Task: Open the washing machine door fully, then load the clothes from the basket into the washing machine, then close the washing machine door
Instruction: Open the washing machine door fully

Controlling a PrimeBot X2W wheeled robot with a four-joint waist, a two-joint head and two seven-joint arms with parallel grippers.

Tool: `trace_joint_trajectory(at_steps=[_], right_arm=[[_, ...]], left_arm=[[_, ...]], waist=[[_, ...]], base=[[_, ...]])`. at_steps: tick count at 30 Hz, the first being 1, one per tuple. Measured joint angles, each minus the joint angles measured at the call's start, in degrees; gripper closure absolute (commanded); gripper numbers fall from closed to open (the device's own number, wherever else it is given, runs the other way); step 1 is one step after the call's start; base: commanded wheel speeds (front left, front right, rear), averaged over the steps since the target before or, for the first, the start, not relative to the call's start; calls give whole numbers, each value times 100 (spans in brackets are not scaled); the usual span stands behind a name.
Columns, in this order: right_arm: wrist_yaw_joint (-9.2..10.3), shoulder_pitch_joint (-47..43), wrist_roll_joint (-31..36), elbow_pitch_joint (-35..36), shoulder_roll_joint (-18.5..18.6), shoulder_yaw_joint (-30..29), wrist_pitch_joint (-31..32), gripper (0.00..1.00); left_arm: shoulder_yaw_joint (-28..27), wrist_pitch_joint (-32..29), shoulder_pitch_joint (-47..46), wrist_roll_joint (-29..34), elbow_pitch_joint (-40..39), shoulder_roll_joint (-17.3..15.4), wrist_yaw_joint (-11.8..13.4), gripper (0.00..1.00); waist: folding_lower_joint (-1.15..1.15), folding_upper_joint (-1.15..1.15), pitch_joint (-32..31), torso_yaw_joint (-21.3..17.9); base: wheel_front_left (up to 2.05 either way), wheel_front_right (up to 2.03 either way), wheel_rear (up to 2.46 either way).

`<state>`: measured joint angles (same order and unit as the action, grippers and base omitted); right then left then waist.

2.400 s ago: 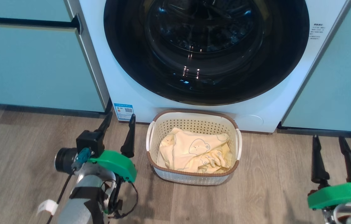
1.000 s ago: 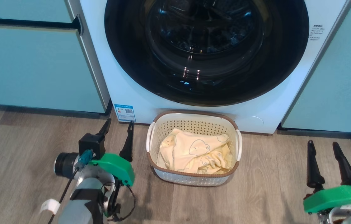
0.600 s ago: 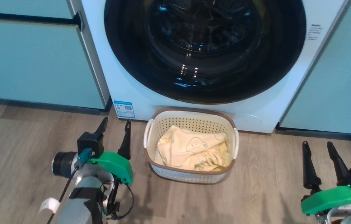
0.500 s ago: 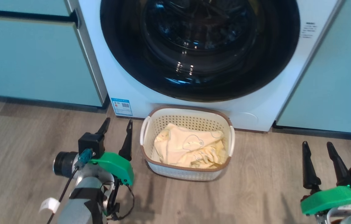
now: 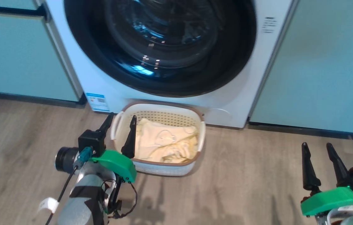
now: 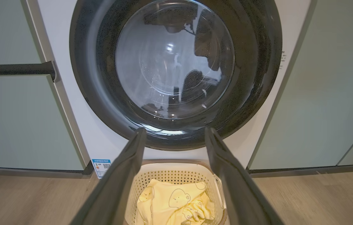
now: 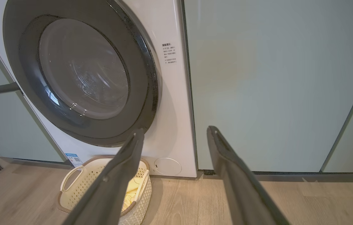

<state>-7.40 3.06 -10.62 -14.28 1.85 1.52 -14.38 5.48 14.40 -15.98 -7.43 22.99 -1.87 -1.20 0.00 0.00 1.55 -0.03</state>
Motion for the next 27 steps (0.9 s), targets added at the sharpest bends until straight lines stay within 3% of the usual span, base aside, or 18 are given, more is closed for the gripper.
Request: trace_joint_trajectory(at_steps=[12,27], right_arm=[[0,5,-46,9,46,-116,0,0],[0,12,-47,64,45,-92,0,0]], left_arm=[[-4,0,3,-171,-25,23,-113,0],[-126,1,5,-341,123,20,145,0]], waist=[[0,0,10,-22],[1,0,-8,-28]], base=[[88,93,-181],[8,8,-17]])
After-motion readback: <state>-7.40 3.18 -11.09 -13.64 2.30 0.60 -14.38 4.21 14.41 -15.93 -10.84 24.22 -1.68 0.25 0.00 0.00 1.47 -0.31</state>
